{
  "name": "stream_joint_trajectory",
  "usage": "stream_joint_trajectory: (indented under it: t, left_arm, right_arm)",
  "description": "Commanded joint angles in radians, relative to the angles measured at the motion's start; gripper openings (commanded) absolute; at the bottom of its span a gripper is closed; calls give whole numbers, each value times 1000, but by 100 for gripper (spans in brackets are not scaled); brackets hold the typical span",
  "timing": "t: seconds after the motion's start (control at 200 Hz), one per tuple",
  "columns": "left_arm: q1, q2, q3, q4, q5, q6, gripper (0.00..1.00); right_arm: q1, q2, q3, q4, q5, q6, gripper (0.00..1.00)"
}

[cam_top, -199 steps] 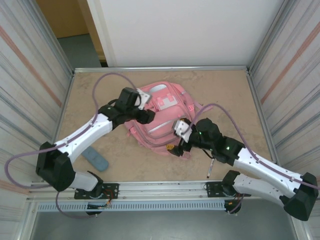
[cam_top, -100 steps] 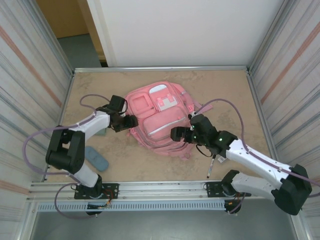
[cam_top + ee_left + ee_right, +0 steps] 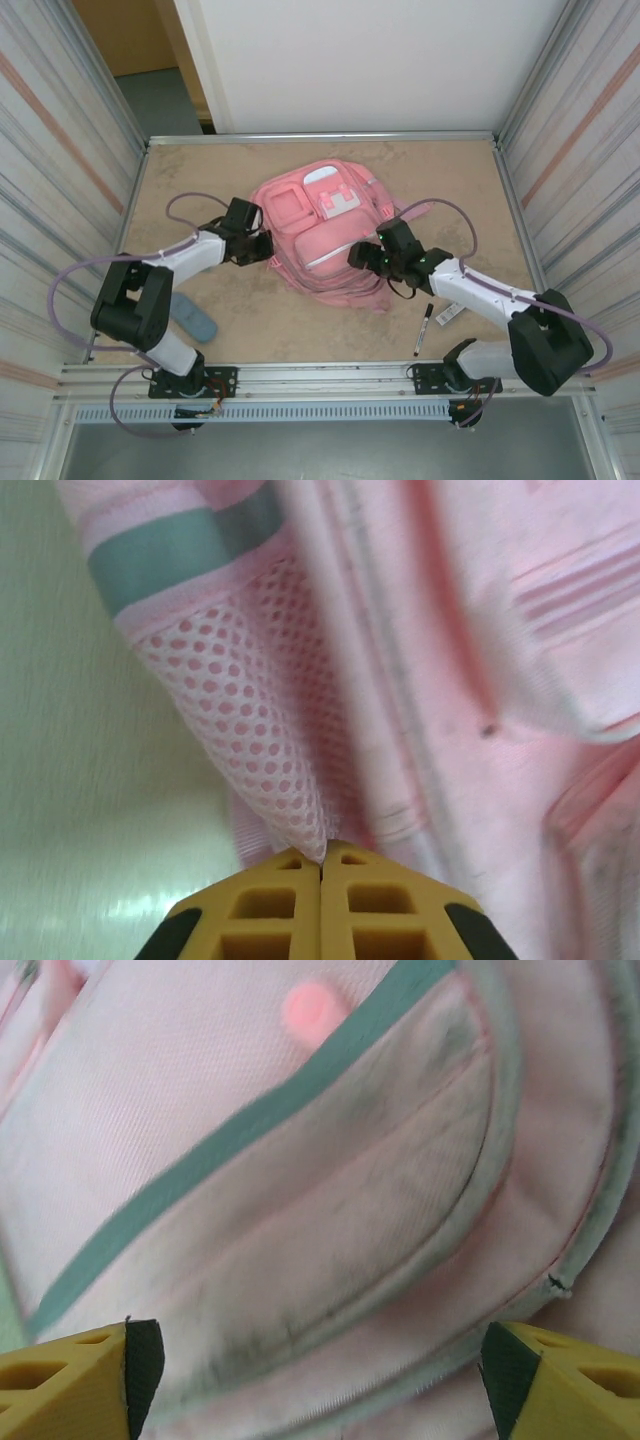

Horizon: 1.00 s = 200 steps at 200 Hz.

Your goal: Pack the student bag

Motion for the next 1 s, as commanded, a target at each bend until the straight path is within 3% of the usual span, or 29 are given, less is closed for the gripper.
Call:
stream_joint_trajectory:
  t: [0.0,0.2,0.456,0.511,0.576,0.646,0.697,0.897,0.997]
  left_arm:
    - [-56,-71,-61,-55,-9,-65,0]
    - [-151,-148,-80,-67,-5,-120,0]
    - [-184,-286,-181,-29,-20,-280,0]
    - [-183,-309,-207,-22,-29,-316,28]
    - [-184,-328,-226,-25,-48,-329,39]
    - [-183,-339,-232,-41,-100,-336,60]
    - [-178,-337,-227,-55,-134,-343,69]
    - [-159,-252,-194,-19,-184,-353,83]
    - [-135,-161,-159,-19,-185,-346,75]
  right_arm:
    - [-58,61,22,99,22,-72,83]
    - [-155,229,129,175,23,-149,83]
    - [-246,436,332,190,-35,-184,84]
    - [-254,430,350,183,-90,-204,84]
    - [-253,398,343,177,-124,-228,84]
    - [-252,345,333,129,-129,-227,83]
    - [-246,287,313,78,-110,-215,83]
    - [-106,23,178,-30,39,-285,84]
    - [-27,-42,134,-61,42,-240,84]
